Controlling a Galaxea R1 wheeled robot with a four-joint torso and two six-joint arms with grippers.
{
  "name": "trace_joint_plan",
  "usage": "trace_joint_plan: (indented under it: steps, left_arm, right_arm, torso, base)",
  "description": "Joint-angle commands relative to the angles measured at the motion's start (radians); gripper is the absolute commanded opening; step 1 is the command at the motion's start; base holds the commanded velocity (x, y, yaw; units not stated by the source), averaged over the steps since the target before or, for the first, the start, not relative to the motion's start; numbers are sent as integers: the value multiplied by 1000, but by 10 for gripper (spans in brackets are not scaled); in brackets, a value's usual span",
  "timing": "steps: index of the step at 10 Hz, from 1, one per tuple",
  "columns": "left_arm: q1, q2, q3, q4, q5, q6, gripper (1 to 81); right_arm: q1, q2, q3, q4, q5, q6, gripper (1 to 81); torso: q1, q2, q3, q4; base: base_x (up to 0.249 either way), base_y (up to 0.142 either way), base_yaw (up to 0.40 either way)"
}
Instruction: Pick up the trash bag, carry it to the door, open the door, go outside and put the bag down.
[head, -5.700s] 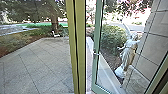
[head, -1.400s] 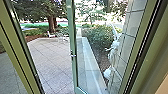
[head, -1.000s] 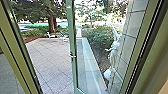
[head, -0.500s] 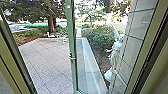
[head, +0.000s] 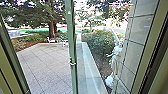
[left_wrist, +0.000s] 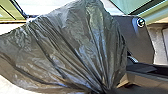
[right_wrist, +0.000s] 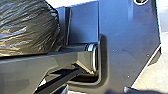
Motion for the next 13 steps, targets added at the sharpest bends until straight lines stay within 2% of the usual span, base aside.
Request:
trace_joint_plan:
  steps: [1, 13]
  left_arm:
    - [-47, -1, 3, 8, 58, 3, 10]
    - [-48, 0, 3, 8, 58, 3, 10]
  right_arm:
    - [50, 16, 12, -1, -62, -8, 811]
    - [48, 16, 12, -1, -62, -8, 811]
  torso:
    - [0, 0, -1, 0]
    - [-1, -1, -1, 0]
  base:
    - [108, 0, 0]
    - [108, 0, 0]
